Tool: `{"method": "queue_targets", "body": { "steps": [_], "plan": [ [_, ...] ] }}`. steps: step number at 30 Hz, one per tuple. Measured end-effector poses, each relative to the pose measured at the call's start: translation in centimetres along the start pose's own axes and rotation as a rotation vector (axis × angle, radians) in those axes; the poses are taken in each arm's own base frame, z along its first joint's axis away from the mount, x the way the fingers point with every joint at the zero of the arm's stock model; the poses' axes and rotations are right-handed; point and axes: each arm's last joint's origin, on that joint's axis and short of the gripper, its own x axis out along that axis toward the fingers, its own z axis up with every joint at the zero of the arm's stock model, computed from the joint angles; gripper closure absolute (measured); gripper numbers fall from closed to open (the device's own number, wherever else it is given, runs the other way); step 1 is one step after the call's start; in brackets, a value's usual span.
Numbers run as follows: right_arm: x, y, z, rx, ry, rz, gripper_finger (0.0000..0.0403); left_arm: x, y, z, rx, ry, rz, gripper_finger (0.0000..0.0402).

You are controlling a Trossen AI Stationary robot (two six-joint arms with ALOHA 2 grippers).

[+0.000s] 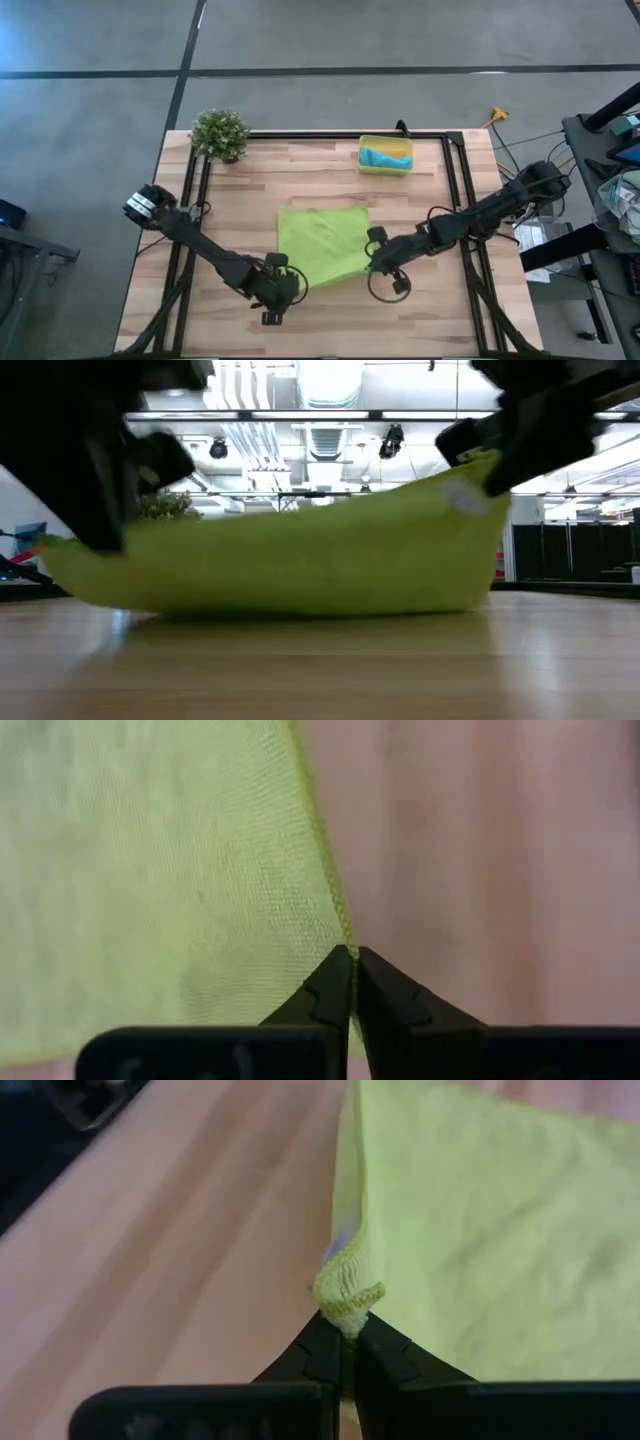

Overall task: Roll microfiber towels into tight, uniform cylinder then place into a basket
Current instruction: Fold the green microfiber towel

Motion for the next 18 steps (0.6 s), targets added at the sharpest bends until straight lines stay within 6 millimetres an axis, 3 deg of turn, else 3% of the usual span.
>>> {"method": "queue_targets", "body": {
  "steps": [10, 18],
  "plan": [
    [-0.2, 4.1, -0.3, -0.048, 0.020, 0.145, 0.0394, -3.9, -1.3, 1.9, 0.034, -0.112, -0.116, 0.0401],
    [-0.3, 2.7, -0.2, -0.133, 0.012, -0.086, 0.0394, -4.0, 0.7, 1.9, 0.107, -0.065, 0.005, 0.0401]
  ]
}}
